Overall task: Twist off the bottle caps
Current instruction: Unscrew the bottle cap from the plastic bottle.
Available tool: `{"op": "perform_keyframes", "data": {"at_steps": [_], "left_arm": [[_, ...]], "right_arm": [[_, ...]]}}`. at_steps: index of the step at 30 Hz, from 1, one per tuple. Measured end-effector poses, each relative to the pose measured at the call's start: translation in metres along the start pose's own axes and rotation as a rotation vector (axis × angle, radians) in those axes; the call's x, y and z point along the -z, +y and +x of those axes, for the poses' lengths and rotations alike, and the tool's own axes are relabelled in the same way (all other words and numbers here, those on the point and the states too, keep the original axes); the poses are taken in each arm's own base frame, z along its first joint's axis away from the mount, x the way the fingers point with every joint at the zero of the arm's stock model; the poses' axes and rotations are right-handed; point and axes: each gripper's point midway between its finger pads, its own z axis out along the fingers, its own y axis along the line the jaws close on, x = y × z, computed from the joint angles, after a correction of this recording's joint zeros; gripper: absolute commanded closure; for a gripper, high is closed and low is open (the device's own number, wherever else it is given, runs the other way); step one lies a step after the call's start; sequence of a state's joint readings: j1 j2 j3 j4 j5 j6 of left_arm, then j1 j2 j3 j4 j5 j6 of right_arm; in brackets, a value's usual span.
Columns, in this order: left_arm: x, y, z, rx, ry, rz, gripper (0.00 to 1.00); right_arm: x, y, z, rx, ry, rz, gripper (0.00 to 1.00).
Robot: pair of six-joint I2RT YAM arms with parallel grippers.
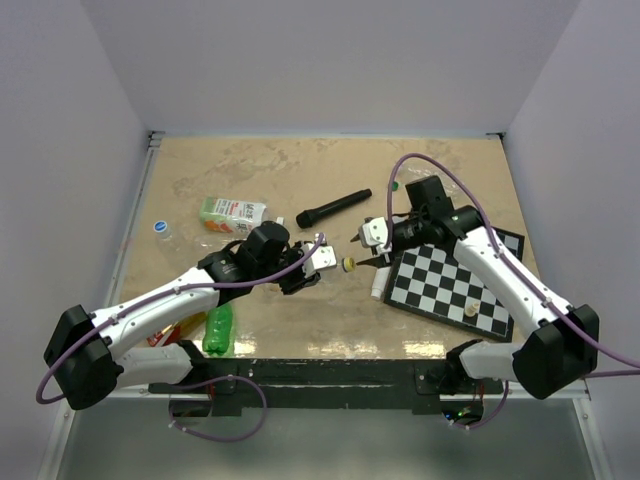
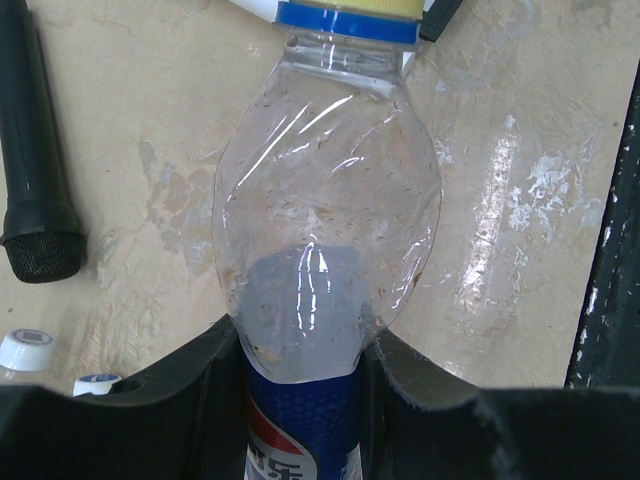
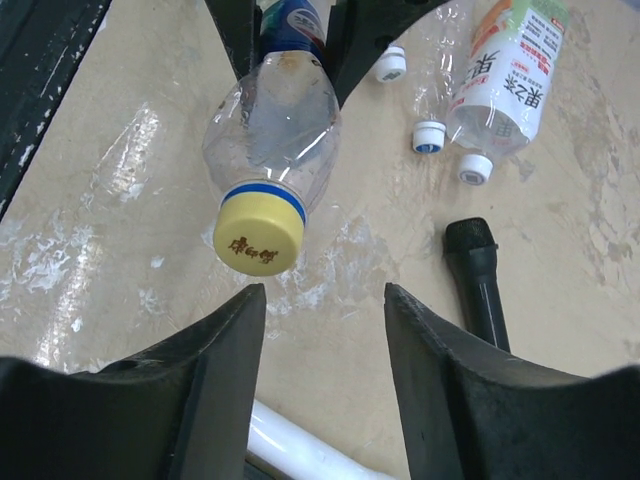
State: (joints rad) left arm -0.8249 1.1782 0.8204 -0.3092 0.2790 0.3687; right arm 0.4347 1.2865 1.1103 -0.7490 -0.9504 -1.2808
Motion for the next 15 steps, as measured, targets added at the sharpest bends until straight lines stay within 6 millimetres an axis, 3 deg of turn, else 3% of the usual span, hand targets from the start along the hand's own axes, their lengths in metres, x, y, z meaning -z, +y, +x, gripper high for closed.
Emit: {"op": "perform_keyframes", "data": {"at_steps": [6,15], "left_arm": [[0.0,0.002,0.001,0.002,0.004,-0.01,1.0],[0.001,0.006,0.003,0.01,0.016,-0.037,1.0]], "right_arm": [[0.016,-0.004,0.005,-0.028,0.025,0.047,0.36],[0.036,0.0,0.015,-0.105,0.083,0.086,0.35]]}}
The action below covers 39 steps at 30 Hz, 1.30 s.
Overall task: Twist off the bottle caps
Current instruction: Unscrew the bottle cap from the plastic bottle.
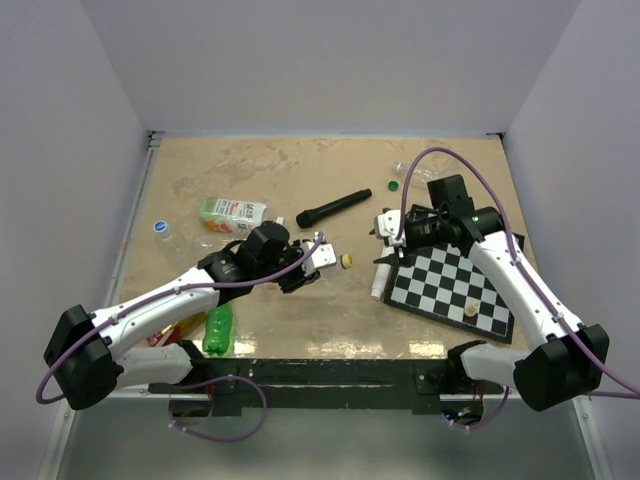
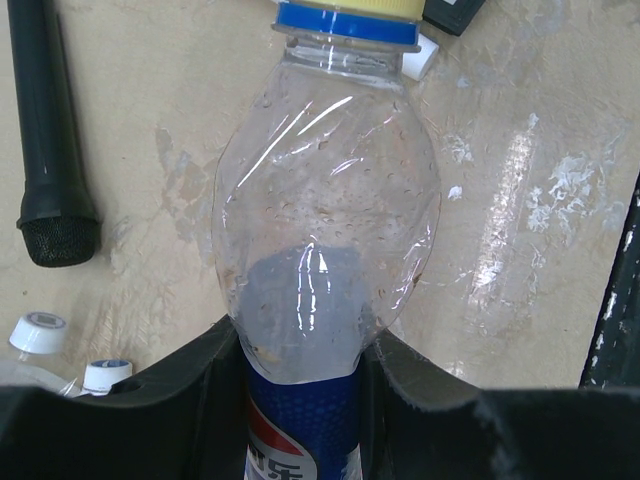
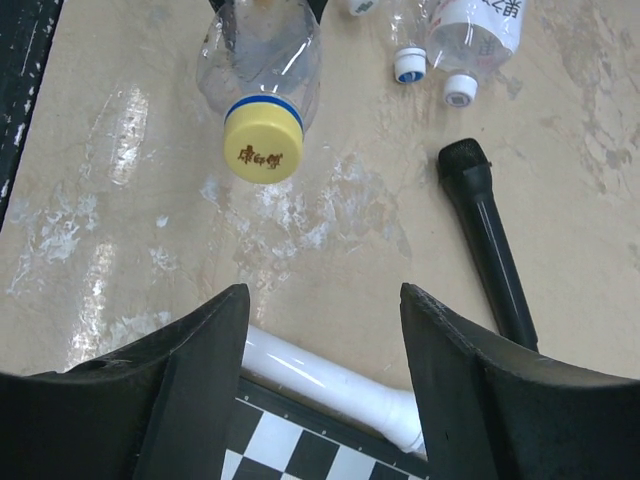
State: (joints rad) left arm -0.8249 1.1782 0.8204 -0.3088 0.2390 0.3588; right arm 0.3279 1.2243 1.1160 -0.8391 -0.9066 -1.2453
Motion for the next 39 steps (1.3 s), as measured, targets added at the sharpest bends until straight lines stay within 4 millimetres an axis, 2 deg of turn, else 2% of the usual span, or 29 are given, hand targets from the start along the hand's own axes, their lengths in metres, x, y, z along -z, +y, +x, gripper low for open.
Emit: {"op": "perform_keyframes", "data": {"at_steps": [14,21,26,32,39], "left_arm": [[0.001,0.009,0.002,0.009,0.013,-0.052,1.0],[0.002,0.017,0.003,0.026,0.023,-0.103,1.0],[0.003,0.024,0.002,0.032,0.021,-0.138,1.0],[0.003,0.027,0.001,0.04,0.018,-0.156,1.0],[0.003,0.029,-0.001,0.046,0.013,-0.169,1.0]], "right_arm": [[0.016,-0.013,0.006,-0.114,0.037,0.059,0.35],[0.007,-0.018,0.003,-0.204,-0.001,-0.003,0.35],[-0.003,-0.018,0.009,-0.282,-0.019,-0.067,0.35],[-0.012,-0.011,0.014,-0.353,-0.04,-0.123,0.35],[-0.015,-0.008,0.008,-0.387,-0.061,-0.139,0.35]]}}
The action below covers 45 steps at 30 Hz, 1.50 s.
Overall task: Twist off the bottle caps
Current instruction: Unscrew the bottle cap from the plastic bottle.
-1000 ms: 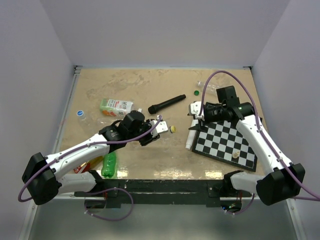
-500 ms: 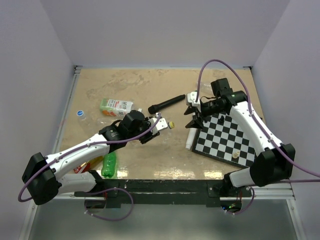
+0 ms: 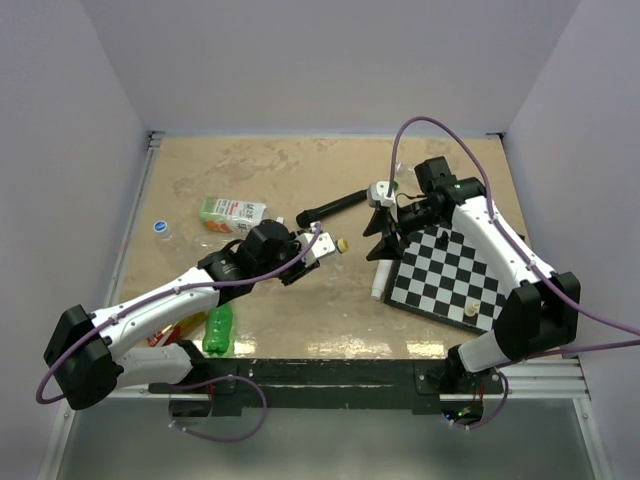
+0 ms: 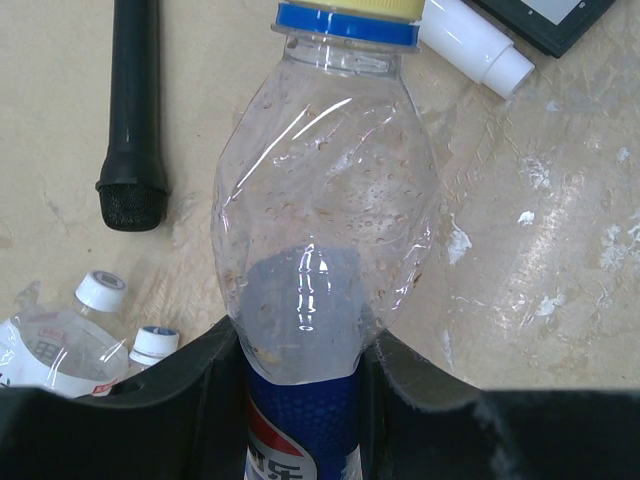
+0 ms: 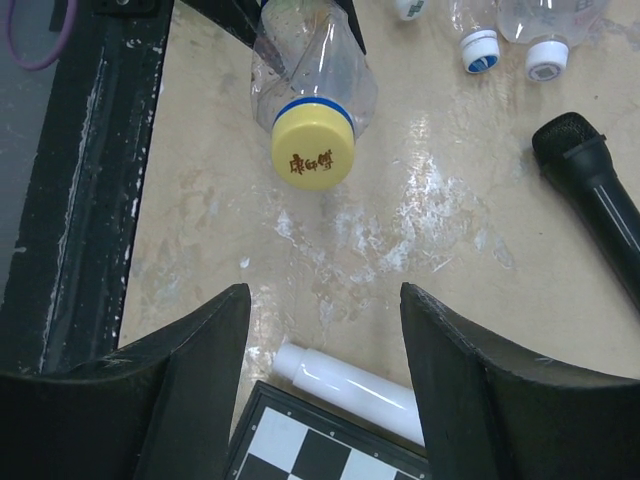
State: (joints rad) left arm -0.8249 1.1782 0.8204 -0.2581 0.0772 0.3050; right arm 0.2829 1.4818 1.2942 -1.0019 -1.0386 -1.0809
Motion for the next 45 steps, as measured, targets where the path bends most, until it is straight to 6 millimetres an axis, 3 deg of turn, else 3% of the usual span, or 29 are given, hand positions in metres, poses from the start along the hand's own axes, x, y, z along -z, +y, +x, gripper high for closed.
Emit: {"op": "perform_keyframes", "data": {"at_steps": [12,45], "left_arm": [[0.0,0.001,-0.001,0.0,-0.003,-0.005,1.0],[0.0,0.004,0.001,0.007,0.004,-0.022,1.0]], "right_arm": [[-0.01,0.007,-0.008,-0.058,-0.006,-0.021,0.35],[-0.013,0.003,-0.02,-0.15,-0.056,-0.012,0.35]]}}
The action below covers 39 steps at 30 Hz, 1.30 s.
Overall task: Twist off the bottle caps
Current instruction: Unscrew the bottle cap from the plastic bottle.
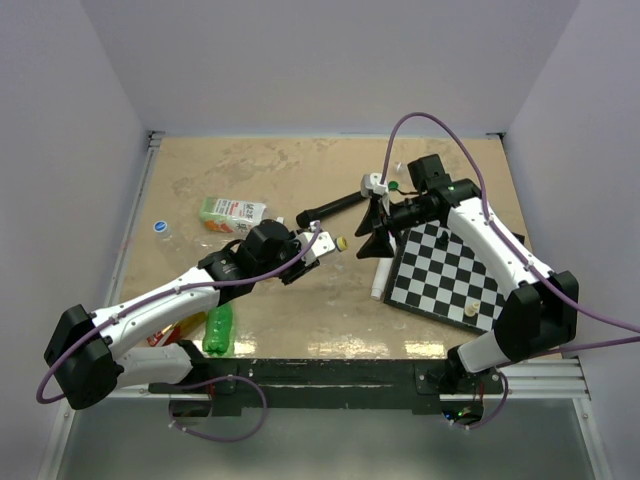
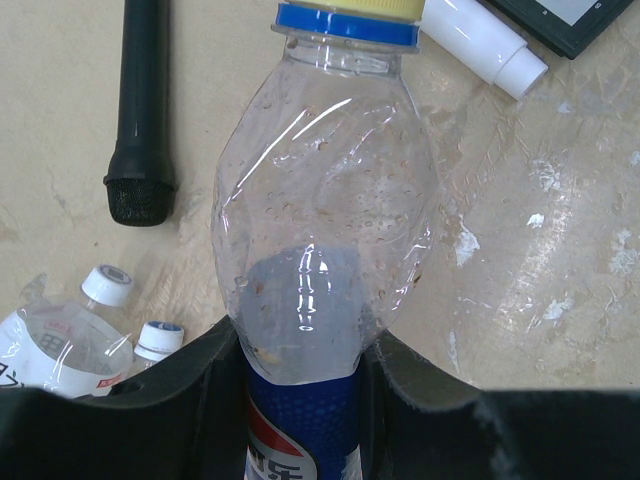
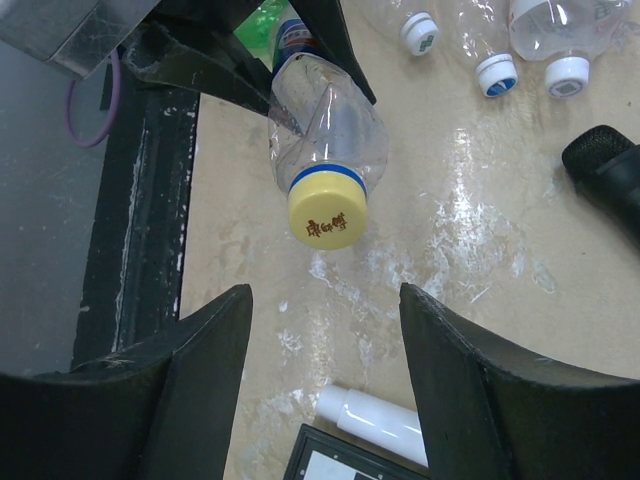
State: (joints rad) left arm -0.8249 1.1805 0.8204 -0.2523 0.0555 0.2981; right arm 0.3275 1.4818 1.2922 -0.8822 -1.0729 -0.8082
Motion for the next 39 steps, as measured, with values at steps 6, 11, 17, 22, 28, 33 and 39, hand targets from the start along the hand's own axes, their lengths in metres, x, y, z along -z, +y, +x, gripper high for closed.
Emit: {"op": "perform_keyframes", "data": {"at_steps": [6,11,17,22,28,33,39], "left_arm": [[0.0,0.0,0.0,0.0,0.0,0.0,1.0],[0.0,0.0,0.0,0.0,0.0,0.0,1.0],[-0.001,0.0,0.001,0.001,0.003,0.001,1.0],[-0.001,-0.001,0.005,0.002,0.019,0.003,1.0],[-0.001,0.0,0.004,0.002,0.014,-0.001,1.0],[-0.002,0.0,0.003,0.002,0.012,0.0,1.0],[-0.002,0.0,0.003,0.001,0.013,0.0,1.0]], "right_arm": [[-0.003,-0.001,-0.005,-0.051,-0.032,-0.001,0.35],[-0.006,-0.006,-0.006,-0.088,-0.05,0.012,0.36],[-0.02,0.0,-0.014,-0.092,-0.059,-0.014,0.36],[-0.038,0.01,-0.018,-0.079,-0.041,-0.039,0.38],[-0.039,0.007,-0.02,-0.091,-0.043,-0.025,0.46],[-0.039,0.002,-0.02,-0.087,-0.04,-0.001,0.69],[-0.039,-0.001,-0.02,-0.089,-0.037,0.015,0.9]]}}
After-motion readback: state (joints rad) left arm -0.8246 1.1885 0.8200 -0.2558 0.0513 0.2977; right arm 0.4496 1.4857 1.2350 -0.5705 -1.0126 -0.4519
